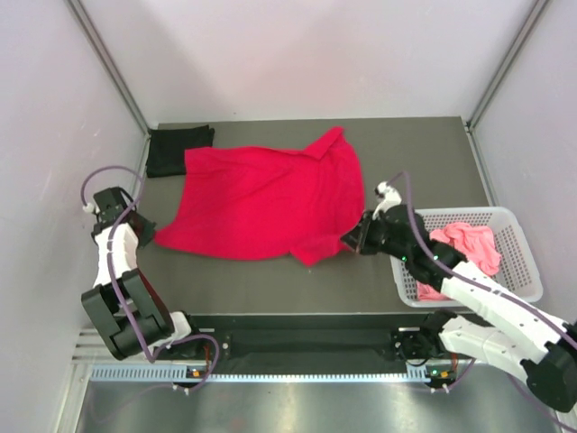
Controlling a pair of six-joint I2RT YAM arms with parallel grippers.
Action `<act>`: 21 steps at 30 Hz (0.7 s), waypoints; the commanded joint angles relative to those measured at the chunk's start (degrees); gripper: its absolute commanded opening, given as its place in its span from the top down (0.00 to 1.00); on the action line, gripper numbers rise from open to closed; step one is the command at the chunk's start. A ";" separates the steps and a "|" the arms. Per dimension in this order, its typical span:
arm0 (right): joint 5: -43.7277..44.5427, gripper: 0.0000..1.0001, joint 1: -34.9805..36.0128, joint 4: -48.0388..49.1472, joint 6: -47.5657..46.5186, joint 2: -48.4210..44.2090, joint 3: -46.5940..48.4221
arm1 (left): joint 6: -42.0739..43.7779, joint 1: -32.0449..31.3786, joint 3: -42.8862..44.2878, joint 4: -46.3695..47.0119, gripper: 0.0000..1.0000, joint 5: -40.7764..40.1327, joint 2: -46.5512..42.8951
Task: Fold and stack the t-shirts
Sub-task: Flatten the tshirt out
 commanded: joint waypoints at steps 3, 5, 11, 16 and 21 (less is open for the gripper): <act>-5.95 1.00 -5.81 -3.75 -6.46 -1.16 12.97 | 2.34 0.28 7.44 -1.92 1.00 -1.24 -3.48; -8.06 1.00 -6.61 -3.93 -6.64 -0.64 16.93 | 2.34 0.19 8.94 -2.19 1.00 1.04 -3.39; -7.55 1.00 -8.10 -5.25 -6.98 -0.72 26.43 | 1.73 -2.00 18.16 -4.56 1.00 3.51 -3.13; -5.35 1.00 -9.60 -8.23 -11.03 1.65 39.42 | 0.06 -4.29 31.69 -6.14 1.00 3.33 -1.46; -3.32 1.00 -11.61 -13.24 -15.69 5.87 51.02 | -1.17 -4.30 44.25 -6.67 1.00 4.73 1.17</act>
